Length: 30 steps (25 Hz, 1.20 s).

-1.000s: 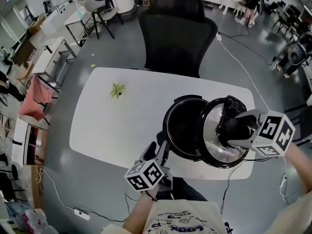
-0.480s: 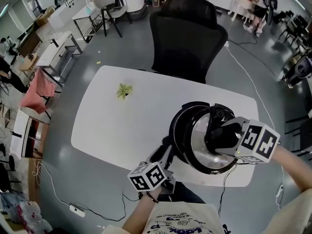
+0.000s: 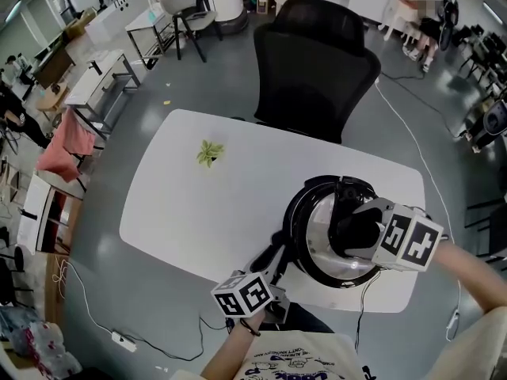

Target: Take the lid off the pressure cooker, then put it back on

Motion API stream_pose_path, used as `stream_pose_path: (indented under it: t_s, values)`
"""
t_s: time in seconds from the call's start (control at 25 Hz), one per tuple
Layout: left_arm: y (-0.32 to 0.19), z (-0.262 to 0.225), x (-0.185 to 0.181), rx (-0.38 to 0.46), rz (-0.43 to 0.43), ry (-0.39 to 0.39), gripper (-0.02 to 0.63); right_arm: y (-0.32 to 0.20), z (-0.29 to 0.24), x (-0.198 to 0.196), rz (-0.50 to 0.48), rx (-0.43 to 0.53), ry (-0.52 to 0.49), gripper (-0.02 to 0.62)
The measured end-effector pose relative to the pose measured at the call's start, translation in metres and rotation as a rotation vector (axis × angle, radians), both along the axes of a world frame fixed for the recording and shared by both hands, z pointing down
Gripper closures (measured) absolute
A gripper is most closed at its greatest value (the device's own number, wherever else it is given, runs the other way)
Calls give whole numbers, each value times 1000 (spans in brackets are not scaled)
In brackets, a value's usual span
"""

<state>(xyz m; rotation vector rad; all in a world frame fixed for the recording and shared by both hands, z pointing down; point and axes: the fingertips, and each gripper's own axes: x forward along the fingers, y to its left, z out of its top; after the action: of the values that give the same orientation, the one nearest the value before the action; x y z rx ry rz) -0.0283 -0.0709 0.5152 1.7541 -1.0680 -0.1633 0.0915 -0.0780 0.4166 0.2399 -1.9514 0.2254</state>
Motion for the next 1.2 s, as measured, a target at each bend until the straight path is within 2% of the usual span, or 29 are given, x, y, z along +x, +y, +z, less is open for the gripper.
stream_pose_path:
  t_s: [0.32, 0.6, 0.76, 1.2]
  values:
    - [-6, -1, -8, 1, 1, -17, 451, -14, 5, -12, -39, 15, 25, 301]
    - [-12, -3, -15, 15, -37, -40, 451, -18, 12, -15, -71, 10, 34, 301]
    - [-15, -4, -18, 19, -35, -52, 478, -21, 17, -14, -76, -2, 43, 301]
    - [-20, -5, -11, 16, -32, -51, 479, -25, 32, -11, -80, -22, 26, 301]
